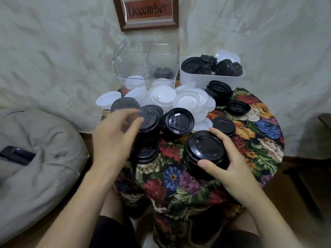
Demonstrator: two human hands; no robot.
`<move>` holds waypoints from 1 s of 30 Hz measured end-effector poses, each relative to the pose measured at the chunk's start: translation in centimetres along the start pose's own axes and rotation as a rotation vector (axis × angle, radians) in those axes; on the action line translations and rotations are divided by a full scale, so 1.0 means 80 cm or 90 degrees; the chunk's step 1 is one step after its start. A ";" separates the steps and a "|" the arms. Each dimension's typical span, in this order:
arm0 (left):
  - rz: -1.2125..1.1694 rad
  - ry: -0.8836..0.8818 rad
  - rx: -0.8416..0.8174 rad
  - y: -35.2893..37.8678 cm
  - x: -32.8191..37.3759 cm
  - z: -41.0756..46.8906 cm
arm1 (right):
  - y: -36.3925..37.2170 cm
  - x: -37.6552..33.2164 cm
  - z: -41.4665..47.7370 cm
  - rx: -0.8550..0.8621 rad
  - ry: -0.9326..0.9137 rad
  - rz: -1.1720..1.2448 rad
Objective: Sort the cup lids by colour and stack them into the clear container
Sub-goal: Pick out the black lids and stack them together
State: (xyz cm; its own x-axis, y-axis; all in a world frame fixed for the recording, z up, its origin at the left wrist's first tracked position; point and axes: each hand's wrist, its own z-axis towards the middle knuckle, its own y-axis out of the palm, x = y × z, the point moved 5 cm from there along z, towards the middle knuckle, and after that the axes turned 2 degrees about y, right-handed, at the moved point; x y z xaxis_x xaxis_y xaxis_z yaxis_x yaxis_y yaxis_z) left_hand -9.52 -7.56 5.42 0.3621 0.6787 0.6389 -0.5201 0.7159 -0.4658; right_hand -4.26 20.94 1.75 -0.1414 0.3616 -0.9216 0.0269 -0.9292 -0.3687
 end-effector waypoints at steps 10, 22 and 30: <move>0.136 -0.076 -0.188 0.009 -0.094 0.060 | 0.005 0.003 -0.002 0.011 -0.007 0.018; -0.063 -0.116 -0.142 0.011 -0.117 0.082 | 0.006 0.002 -0.001 0.015 -0.008 0.028; -0.130 -0.051 -0.113 -0.002 -0.048 0.072 | 0.006 0.006 -0.001 0.013 0.000 0.035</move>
State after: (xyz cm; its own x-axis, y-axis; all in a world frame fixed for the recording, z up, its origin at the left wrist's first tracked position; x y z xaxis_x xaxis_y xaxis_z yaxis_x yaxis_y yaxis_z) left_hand -15.29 -11.21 6.58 0.3790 0.5069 0.7742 -0.2957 0.8591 -0.4178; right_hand -4.24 20.63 1.15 -0.1407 0.3099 -0.9403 0.0147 -0.9490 -0.3149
